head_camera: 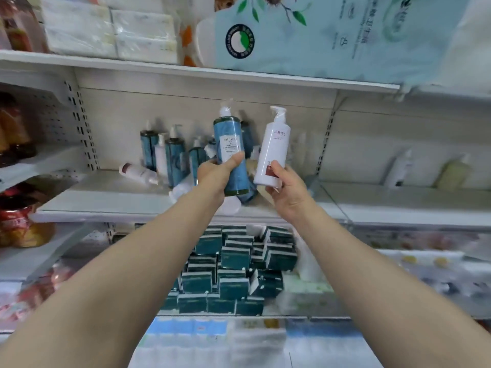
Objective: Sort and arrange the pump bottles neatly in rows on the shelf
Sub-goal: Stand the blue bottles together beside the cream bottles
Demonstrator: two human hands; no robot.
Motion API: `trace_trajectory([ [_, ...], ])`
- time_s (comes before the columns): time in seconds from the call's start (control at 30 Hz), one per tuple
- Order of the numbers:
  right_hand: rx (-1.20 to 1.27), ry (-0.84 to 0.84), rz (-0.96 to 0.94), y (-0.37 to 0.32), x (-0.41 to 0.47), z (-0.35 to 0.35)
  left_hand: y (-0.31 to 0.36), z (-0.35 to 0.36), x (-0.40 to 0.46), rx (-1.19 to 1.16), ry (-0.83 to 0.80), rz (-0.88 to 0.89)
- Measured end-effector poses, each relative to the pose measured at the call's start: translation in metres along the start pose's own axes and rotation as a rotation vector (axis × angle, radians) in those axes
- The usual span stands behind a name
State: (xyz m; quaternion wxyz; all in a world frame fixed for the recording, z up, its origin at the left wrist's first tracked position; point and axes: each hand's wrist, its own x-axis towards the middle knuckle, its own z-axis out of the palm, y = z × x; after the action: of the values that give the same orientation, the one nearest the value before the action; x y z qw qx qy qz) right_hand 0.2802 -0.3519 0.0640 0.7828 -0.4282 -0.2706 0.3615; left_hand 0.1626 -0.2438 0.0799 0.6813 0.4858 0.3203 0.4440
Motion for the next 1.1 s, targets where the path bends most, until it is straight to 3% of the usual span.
trace_trajectory([
  [0.27,-0.028,0.114,-0.097,-0.053,-0.029,-0.101,-0.042,0.107,-0.037,-0.062,-0.161,-0.017],
  [0.4,-0.050,0.205,-0.130,-0.074,-0.041,-0.143,-0.060,0.151,-0.046,-0.063,-0.290,-0.140],
  [0.6,-0.122,0.327,-0.185,-0.111,-0.053,-0.209,-0.085,0.221,-0.060,-0.056,-0.426,-0.191],
  [1.1,-0.097,0.509,-0.236,-0.162,-0.022,-0.339,-0.153,0.370,-0.041,-0.037,-0.580,-0.236],
])
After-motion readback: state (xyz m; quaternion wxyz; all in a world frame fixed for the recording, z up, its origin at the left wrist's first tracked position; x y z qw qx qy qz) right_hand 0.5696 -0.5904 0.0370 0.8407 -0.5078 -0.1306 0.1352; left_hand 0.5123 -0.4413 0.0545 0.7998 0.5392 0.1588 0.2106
